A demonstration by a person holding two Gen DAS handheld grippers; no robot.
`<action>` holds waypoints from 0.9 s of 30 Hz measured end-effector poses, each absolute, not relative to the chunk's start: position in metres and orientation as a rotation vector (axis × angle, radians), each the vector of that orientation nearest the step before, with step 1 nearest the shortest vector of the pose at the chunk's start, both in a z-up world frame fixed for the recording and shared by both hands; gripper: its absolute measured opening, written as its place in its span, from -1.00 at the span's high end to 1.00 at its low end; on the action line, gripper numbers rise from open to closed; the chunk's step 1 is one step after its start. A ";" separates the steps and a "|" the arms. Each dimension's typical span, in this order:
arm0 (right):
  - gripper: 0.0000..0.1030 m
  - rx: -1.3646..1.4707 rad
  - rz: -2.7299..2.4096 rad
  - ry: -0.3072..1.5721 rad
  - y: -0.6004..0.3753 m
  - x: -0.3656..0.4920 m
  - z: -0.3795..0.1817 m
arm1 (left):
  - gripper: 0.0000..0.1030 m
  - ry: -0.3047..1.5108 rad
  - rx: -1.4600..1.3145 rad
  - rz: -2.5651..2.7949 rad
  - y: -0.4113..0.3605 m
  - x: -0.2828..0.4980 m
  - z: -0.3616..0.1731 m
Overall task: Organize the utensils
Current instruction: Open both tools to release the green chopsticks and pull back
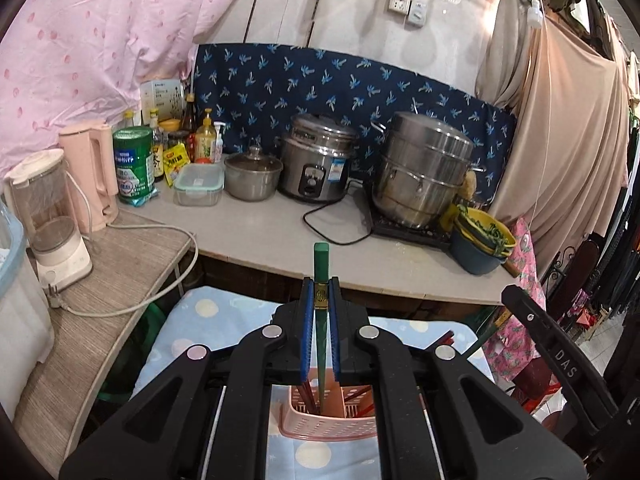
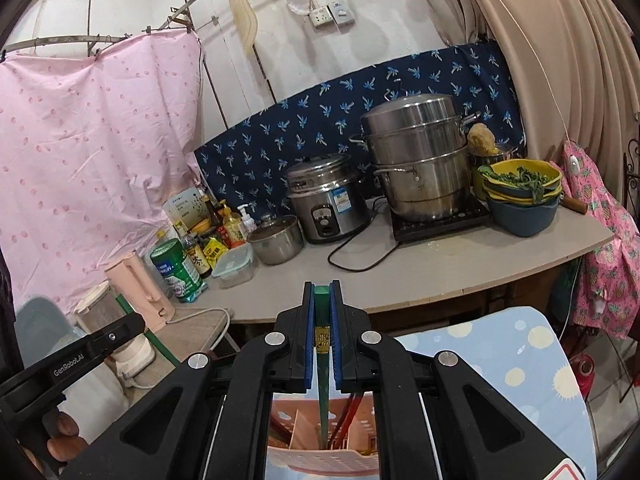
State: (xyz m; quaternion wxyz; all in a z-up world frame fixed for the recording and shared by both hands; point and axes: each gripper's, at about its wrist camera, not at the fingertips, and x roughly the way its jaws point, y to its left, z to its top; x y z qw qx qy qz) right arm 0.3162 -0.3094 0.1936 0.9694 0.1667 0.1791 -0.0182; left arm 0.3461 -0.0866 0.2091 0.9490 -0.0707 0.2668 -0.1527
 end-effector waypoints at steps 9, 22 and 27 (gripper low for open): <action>0.82 0.334 -0.040 0.424 -0.310 0.326 0.167 | 0.84 0.582 -0.136 -0.307 -0.091 0.353 0.192; 0.49 0.299 -0.058 0.409 -0.305 0.297 0.168 | 0.49 0.592 -0.114 -0.291 -0.088 0.336 0.184; 0.44 0.288 -0.052 0.411 -0.298 0.278 0.167 | 0.46 0.592 -0.101 -0.289 -0.085 0.321 0.183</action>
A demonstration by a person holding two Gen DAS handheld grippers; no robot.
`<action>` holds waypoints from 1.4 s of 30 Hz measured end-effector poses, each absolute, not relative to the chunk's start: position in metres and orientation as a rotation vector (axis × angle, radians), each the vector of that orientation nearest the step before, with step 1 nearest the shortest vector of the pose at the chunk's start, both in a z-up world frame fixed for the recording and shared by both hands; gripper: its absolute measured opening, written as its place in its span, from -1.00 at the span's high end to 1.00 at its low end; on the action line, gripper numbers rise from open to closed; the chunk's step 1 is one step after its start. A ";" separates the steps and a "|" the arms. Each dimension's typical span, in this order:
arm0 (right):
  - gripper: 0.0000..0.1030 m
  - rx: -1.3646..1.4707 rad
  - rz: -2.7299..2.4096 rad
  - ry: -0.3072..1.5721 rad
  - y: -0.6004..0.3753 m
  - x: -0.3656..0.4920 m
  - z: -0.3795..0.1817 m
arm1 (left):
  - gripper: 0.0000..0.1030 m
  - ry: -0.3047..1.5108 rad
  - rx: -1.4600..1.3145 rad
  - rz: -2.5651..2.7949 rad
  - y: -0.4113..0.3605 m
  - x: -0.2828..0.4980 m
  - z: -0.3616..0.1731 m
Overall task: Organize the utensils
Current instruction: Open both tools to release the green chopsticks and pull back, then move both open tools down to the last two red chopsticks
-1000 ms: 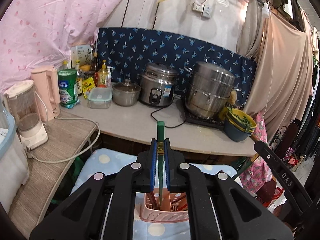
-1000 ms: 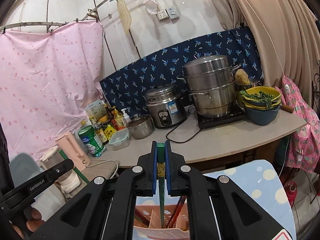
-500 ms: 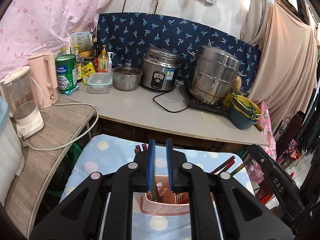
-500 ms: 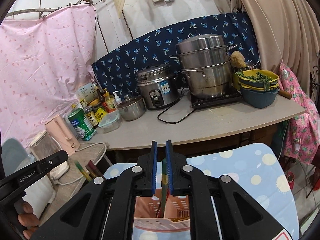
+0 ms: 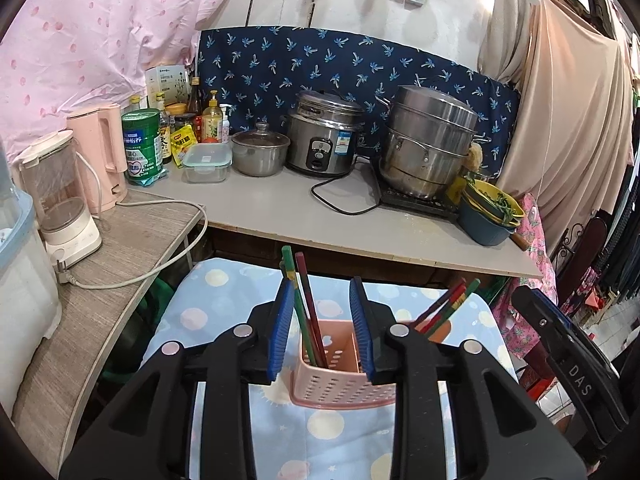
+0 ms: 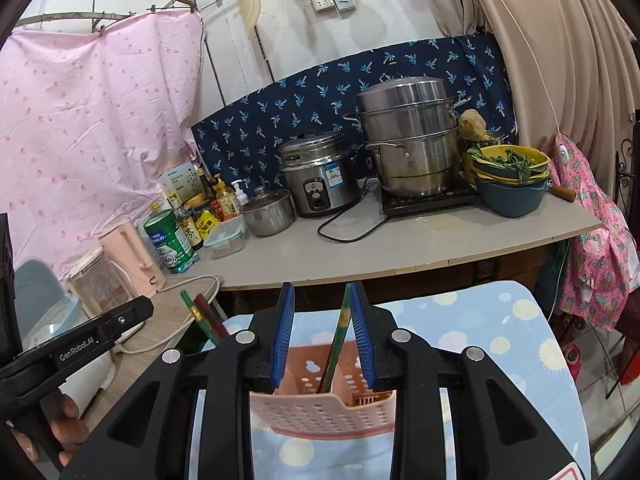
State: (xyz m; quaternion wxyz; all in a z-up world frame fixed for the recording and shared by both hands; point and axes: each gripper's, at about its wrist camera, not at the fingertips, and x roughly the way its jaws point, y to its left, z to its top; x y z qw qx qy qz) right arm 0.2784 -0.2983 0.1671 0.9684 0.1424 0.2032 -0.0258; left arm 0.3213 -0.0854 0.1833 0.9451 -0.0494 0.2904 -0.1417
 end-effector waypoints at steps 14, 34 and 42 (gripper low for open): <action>0.31 0.291 -0.046 0.459 -0.281 0.210 0.141 | 0.46 0.627 -0.053 -0.278 -0.071 0.268 0.157; 0.31 0.224 -0.014 0.673 -0.228 0.099 0.046 | 0.46 0.808 -0.003 -0.257 -0.038 0.168 0.056; 0.31 0.209 0.006 0.784 -0.204 0.056 -0.001 | 0.46 0.869 0.026 -0.229 -0.023 0.134 0.020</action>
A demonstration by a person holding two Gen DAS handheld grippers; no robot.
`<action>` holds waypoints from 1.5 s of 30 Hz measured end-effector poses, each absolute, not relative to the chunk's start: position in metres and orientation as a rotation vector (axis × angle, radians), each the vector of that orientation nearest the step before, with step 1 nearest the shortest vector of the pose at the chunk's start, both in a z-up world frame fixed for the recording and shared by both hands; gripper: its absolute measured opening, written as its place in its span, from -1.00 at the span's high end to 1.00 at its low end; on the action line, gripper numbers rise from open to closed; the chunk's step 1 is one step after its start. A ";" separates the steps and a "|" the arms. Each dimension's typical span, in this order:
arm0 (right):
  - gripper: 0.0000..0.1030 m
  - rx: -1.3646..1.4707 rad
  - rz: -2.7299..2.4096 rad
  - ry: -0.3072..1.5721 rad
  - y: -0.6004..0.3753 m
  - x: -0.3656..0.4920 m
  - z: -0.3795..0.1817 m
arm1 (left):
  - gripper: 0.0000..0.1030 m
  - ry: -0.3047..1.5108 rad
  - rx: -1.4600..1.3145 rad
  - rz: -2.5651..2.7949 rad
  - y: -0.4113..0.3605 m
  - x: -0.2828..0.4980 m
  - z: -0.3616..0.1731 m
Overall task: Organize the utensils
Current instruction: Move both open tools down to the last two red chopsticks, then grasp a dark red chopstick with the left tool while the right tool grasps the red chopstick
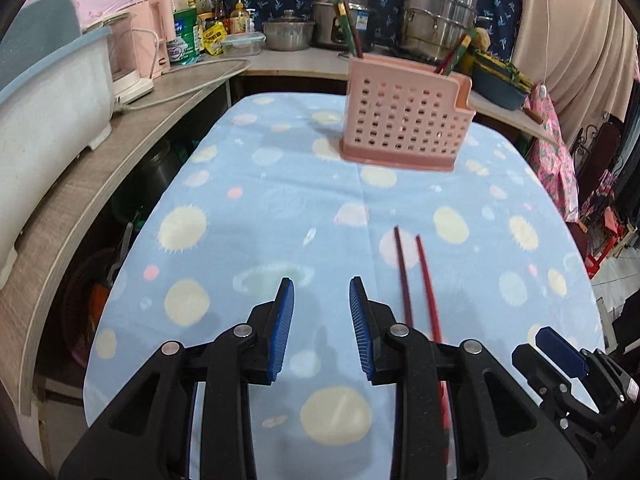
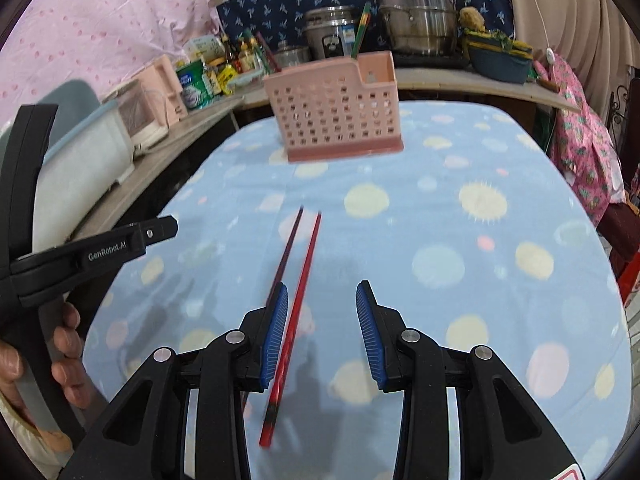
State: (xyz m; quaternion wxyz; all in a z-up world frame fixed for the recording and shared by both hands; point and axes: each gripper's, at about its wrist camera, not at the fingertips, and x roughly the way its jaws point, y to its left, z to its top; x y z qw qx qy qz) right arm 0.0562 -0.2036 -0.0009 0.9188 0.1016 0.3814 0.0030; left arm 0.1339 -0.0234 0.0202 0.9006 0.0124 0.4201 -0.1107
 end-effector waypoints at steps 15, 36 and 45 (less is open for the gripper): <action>0.31 0.173 0.054 0.886 -0.167 0.022 -0.045 | 0.32 0.954 0.086 -0.211 -0.013 0.089 -0.021; 0.84 0.150 0.051 0.917 -0.162 0.021 -0.060 | 0.18 0.984 0.093 -0.262 -0.020 0.079 -0.028; 0.87 0.219 -0.047 0.893 -0.195 0.014 -0.059 | -0.13 0.981 0.115 -0.320 -0.036 0.069 -0.030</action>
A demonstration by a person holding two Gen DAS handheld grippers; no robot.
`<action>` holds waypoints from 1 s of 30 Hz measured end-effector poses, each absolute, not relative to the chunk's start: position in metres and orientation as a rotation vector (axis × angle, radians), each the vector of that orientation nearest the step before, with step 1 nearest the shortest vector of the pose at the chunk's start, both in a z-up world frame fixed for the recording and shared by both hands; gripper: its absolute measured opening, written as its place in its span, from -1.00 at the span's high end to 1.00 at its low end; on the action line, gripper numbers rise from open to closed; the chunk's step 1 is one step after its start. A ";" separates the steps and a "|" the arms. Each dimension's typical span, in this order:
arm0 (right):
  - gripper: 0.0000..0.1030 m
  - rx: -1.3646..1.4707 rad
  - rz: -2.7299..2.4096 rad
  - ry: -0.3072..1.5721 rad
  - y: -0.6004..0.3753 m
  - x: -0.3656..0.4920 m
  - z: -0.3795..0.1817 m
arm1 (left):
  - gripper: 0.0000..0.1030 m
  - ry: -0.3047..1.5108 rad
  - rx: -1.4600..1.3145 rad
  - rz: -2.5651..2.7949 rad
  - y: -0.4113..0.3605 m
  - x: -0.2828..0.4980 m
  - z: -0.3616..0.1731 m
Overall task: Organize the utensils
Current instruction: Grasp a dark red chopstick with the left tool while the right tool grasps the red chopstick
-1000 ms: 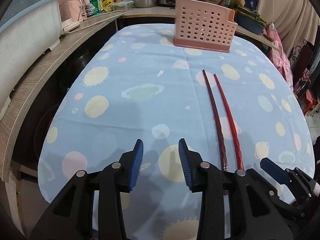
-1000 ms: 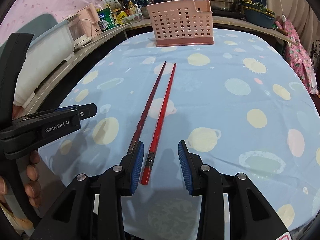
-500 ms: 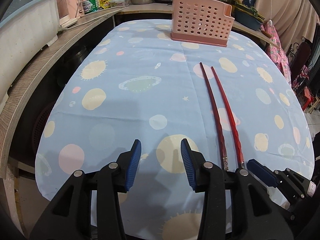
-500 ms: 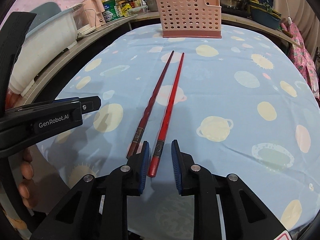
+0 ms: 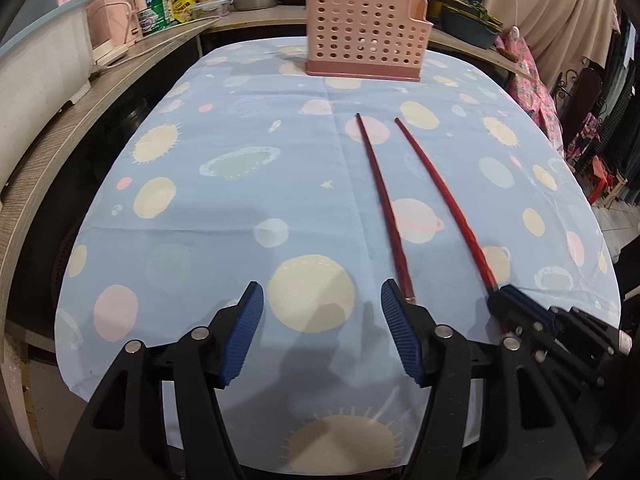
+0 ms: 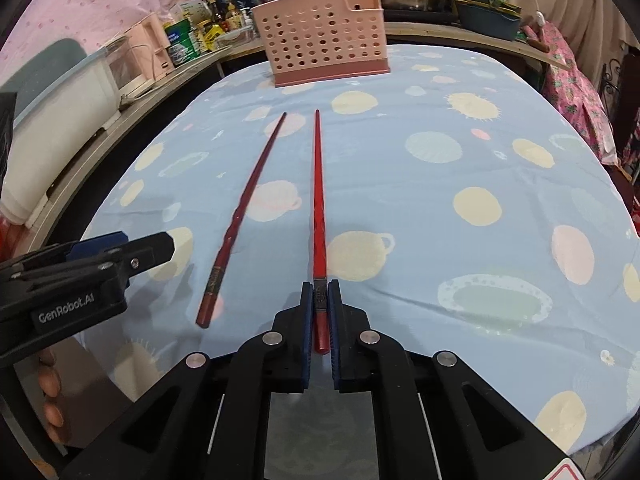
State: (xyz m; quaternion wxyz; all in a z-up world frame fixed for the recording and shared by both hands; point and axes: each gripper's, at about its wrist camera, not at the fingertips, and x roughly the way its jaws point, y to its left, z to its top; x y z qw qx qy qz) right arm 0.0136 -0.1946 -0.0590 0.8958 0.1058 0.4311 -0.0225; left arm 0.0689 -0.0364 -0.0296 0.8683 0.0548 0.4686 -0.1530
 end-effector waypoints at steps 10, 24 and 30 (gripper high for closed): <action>0.86 0.253 -0.076 0.888 -0.213 0.007 -0.060 | -0.16 1.007 0.141 -0.371 -0.060 0.064 -0.043; 0.86 0.254 -0.071 0.888 -0.212 0.008 -0.060 | 0.30 1.018 0.148 -0.360 -0.062 0.064 -0.050; 0.86 0.249 -0.070 0.890 -0.211 0.008 -0.060 | 0.87 1.031 0.131 -0.373 -0.060 0.066 -0.049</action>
